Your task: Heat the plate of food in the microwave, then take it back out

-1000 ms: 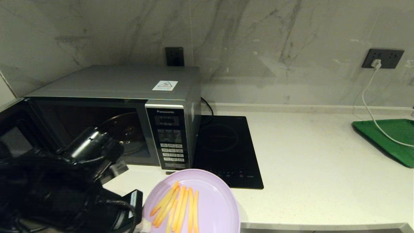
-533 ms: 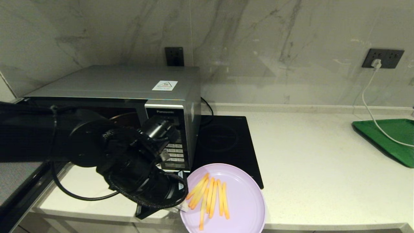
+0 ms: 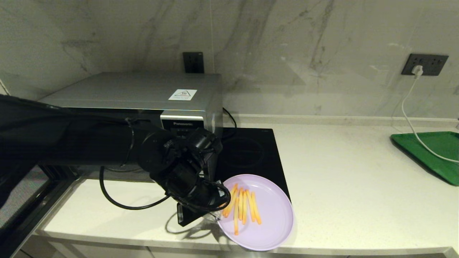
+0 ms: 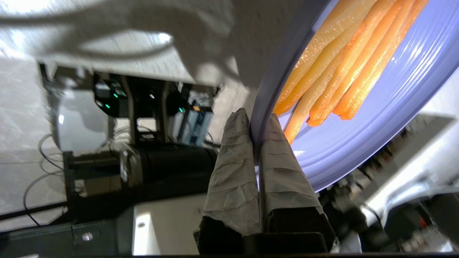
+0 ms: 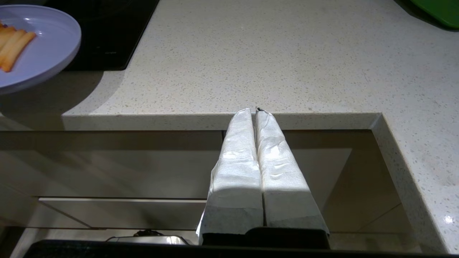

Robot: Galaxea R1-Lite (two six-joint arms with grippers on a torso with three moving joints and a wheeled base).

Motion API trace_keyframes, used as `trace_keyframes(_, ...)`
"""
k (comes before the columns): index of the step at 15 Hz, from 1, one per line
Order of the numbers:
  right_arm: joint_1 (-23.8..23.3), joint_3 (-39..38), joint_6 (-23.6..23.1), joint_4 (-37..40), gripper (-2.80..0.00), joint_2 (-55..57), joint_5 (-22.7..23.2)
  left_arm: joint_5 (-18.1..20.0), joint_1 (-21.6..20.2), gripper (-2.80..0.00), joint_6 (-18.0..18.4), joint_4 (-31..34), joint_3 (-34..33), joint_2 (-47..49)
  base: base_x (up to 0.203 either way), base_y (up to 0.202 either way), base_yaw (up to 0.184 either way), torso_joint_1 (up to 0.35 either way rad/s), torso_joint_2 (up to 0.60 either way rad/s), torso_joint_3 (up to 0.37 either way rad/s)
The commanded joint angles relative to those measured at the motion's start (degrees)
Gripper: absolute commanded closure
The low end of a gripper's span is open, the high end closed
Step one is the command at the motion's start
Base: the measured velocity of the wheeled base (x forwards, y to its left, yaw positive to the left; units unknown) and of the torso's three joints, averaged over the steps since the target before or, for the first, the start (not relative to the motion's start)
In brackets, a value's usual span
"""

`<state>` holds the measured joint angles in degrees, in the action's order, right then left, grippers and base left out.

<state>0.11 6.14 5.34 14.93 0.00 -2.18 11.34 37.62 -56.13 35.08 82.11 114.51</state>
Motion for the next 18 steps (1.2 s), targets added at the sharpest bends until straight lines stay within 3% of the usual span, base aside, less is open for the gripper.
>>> trace_keyframes(1, 0.0, 0.0, 0.0, 0.1, 0.00, 0.0, 0.0, -0.6, 0.2, 0.00, -0.6, 0.2, 2.1, 3.4, 0.000, 0.000, 0.000, 0.000, 0.00, 0.000)
trace_keyframes(18, 0.0, 0.0, 0.0, 0.1, 0.00, 0.0, 0.0, -6.9, 0.3, 0.00, -1.4, 2.7, 10.6, 12.5, 0.000, 0.000, 0.000, 0.000, 0.00, 0.000)
